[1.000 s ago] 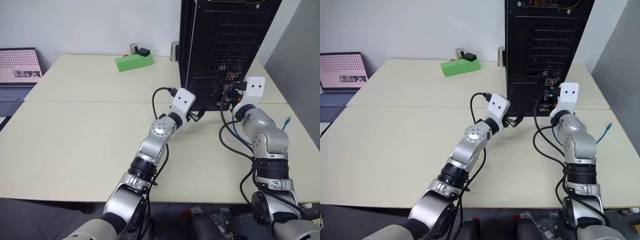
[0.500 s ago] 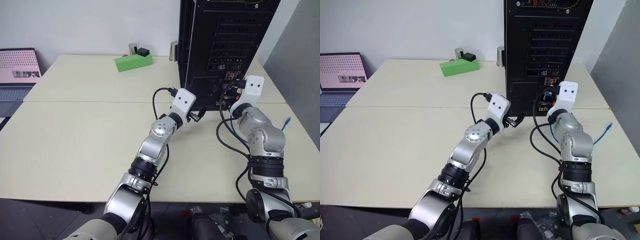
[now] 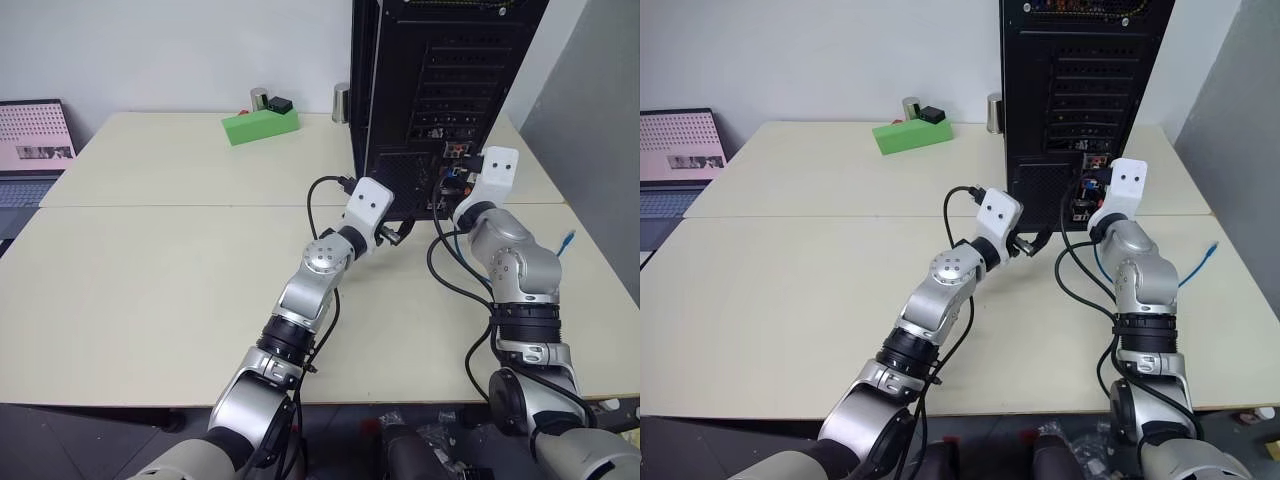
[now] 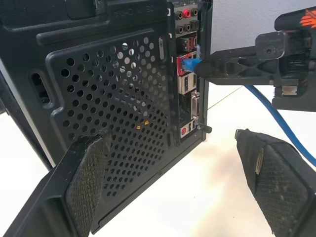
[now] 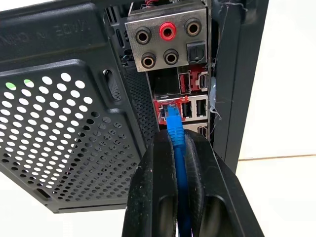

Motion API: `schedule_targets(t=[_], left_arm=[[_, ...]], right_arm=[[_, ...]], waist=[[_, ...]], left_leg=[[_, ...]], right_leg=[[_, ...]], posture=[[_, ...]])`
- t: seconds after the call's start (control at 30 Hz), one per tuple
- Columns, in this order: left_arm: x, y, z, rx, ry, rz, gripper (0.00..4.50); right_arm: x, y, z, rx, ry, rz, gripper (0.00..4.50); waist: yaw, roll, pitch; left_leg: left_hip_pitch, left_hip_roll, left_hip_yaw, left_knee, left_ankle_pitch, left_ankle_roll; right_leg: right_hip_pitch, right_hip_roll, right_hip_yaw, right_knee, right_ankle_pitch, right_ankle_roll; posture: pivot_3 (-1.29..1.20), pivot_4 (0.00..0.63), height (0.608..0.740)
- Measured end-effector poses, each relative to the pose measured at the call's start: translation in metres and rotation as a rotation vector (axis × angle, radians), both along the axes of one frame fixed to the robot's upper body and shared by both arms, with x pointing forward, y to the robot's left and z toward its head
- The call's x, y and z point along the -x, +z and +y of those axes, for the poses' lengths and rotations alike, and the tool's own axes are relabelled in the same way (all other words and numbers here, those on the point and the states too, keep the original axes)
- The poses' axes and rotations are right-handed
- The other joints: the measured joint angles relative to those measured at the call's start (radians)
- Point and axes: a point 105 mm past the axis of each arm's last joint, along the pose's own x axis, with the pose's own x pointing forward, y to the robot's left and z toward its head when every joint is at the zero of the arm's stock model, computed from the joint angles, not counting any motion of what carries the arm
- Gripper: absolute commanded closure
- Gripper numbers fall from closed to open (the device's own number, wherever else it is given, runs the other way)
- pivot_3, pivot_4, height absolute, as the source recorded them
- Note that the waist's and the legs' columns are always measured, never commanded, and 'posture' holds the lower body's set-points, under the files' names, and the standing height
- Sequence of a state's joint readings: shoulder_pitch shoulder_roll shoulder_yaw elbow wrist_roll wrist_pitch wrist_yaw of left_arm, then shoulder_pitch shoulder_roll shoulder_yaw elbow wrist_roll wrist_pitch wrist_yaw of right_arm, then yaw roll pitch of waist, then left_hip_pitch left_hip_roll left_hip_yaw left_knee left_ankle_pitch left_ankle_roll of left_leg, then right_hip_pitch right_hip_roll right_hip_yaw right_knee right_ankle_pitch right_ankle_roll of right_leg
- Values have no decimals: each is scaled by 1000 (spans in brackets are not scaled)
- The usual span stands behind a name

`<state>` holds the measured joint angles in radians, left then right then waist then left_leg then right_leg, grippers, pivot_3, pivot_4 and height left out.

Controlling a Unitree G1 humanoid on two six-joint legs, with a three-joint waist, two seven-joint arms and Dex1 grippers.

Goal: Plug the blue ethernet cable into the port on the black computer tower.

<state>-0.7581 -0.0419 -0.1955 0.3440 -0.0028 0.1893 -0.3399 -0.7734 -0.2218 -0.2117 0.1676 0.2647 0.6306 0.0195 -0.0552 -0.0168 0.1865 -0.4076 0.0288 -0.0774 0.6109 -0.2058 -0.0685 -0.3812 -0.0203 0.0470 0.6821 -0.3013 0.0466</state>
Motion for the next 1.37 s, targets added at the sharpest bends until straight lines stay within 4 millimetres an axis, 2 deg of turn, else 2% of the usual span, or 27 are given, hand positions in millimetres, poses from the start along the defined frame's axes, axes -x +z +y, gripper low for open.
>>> schedule_targets(t=[0.33, 0.4, 0.53, 0.6, 0.8, 0.9, 1.0, 1.07, 1.17, 1.3, 1.37], left_arm=[[3, 1, -1, 34, -30, 27, 243], [4, 3, -1, 52, -43, 33, 243], [1, 2, 6, 45, -40, 37, 243], [0, 1, 11, 24, -41, 35, 0], [2, 2, 26, -3, -77, 24, 0], [5, 0, 42, -34, -112, 60, 0], [9, 0, 68, -104, -145, 74, 0], [10, 6, 88, -98, -157, 82, 0], [19, 16, 100, -110, -219, 59, 0], [27, 12, 128, -151, -254, 94, 0], [32, 15, 130, -155, -281, 93, 0]], right_arm=[[-1, 0, 1, 7, 37, -5, 4500], [2, -1, -1, 38, 48, -11, 3812], [12, -4, -3, 92, 89, -27, 2990], [18, -9, -5, 117, 110, -21, 2582], [43, -14, -17, 216, 158, -42, 1223], [63, -9, -22, 253, 224, -75, 544], [83, 0, -29, 289, 314, -106, 53], [91, 11, -30, 313, 351, -149, 53], [103, 15, -23, 320, 456, -170, 53], [106, 19, -29, 307, 471, -185, 53], [107, 20, -27, 299, 490, -193, 53]], waist=[[-2, 0, 0], [0, 0, 0], [2, 0, 0], [4, 0, 0], [10, 0, 0], [10, 0, 0], [7, 0, 0], [4, 0, 0], [8, 0, 0], [8, 0, 0], [10, 0, 0]], left_leg=[[0, 0, 0, 0, 0, 0], [0, 0, 0, 0, 0, 0], [-2, 0, 0, 0, 0, 0], [-4, 0, 0, 0, 0, 0], [-7, 0, 0, 1, 0, 0], [-7, 0, -1, 0, 0, 0], [-7, 0, -1, 0, 0, 0], [-7, 0, -1, 1, 0, 0], [-7, 0, -1, 1, 0, 0], [-7, 0, -1, 1, 0, 0], [-7, 0, -1, 1, 0, 0]], right_leg=[[0, 0, 0, 0, 0, 1], [0, 0, 0, -1, 0, 1], [-1, 0, 0, -2, 0, 1], [-3, 0, 0, -2, 0, 1], [-6, 0, 0, -1, 0, 1], [-6, 0, -1, -1, 0, 1], [-6, 0, -1, -1, 0, 1], [-6, 0, -1, -1, 0, 1], [-5, 0, -2, -1, 0, 1], [-5, 0, -2, -1, 0, 1], [-5, 0, -2, -1, 0, 1]], posture=[[0, 150, 740], [0, 150, 740], [0, 150, 740], [0, 150, 740], [0, 150, 740], [0, 150, 740], [0, 150, 740], [0, 150, 740], [0, 150, 740], [0, 150, 740], [0, 150, 740]])
